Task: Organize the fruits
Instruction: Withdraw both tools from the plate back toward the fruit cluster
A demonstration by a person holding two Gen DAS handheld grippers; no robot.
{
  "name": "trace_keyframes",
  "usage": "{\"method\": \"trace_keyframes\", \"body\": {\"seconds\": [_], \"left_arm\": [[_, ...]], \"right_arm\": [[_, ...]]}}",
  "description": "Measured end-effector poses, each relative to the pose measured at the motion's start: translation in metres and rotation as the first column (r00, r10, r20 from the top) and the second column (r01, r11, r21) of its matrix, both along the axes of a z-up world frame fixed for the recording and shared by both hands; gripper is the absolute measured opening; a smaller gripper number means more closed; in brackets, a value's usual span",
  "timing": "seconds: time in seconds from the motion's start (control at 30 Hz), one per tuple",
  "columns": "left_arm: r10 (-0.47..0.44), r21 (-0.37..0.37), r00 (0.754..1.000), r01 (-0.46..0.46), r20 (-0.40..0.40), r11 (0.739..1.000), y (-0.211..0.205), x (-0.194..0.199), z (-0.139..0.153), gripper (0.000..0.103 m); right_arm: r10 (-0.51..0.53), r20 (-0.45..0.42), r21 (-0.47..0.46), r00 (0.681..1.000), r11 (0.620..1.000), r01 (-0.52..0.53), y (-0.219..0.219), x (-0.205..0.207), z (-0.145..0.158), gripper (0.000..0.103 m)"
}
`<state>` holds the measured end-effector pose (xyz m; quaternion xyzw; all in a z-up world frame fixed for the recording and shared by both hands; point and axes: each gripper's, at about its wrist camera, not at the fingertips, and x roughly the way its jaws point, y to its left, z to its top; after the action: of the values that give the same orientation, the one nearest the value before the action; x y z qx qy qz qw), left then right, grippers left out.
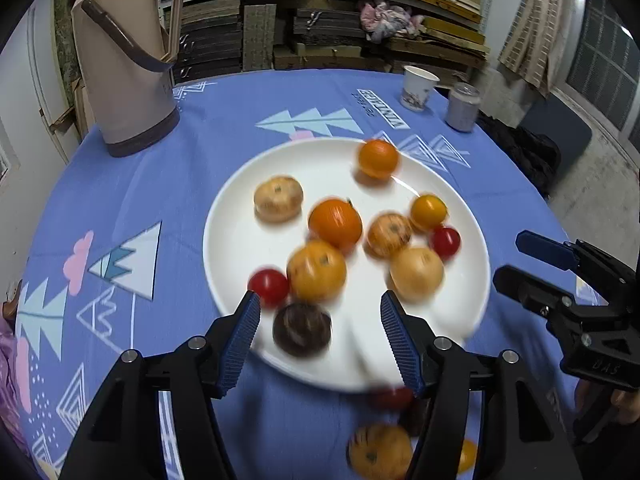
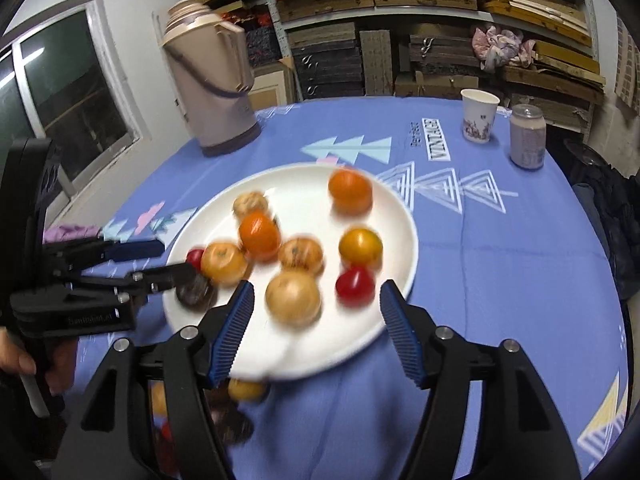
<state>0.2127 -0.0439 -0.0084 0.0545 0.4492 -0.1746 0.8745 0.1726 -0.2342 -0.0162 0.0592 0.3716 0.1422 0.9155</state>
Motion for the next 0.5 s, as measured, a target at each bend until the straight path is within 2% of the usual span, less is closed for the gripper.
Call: {"method": "trace_keyframes", "body": {"seconds": [0.17, 0.23, 0.37, 0.5], "left_arm": [[-0.025, 0.002, 1.000, 0.025, -0.013, 1.000, 0.010, -0.036, -0.008, 0.063], [-0.036, 0.006, 0.999, 0.036, -0.023, 0.999, 0.012, -0.047, -0.013, 0.063], [-0.053, 0.009, 0.997, 0.054, -0.058, 0.999, 0.015, -0.067, -0.028, 0.064], [-0.045, -0.013, 0.998, 0.044, -0.054, 0.999, 0.019, -0.076, -0.030, 0.068]], "right_arm": [[0.027, -0.019, 0.007, 0.999, 1.000, -0.027, 0.007, -0.040, -0.012, 0.065], [0.028, -0.029, 0.011, 0.999, 1.000, -0.027, 0.008, -0.054, -0.018, 0.071], [0.033, -0.046, 0.015, 0.998, 0.999, -0.032, 0.010, -0.071, -0.027, 0.071], [0.033, -0.059, 0.028, 0.998, 0.999, -0.031, 0.011, -0.084, -0.032, 0.072]]}}
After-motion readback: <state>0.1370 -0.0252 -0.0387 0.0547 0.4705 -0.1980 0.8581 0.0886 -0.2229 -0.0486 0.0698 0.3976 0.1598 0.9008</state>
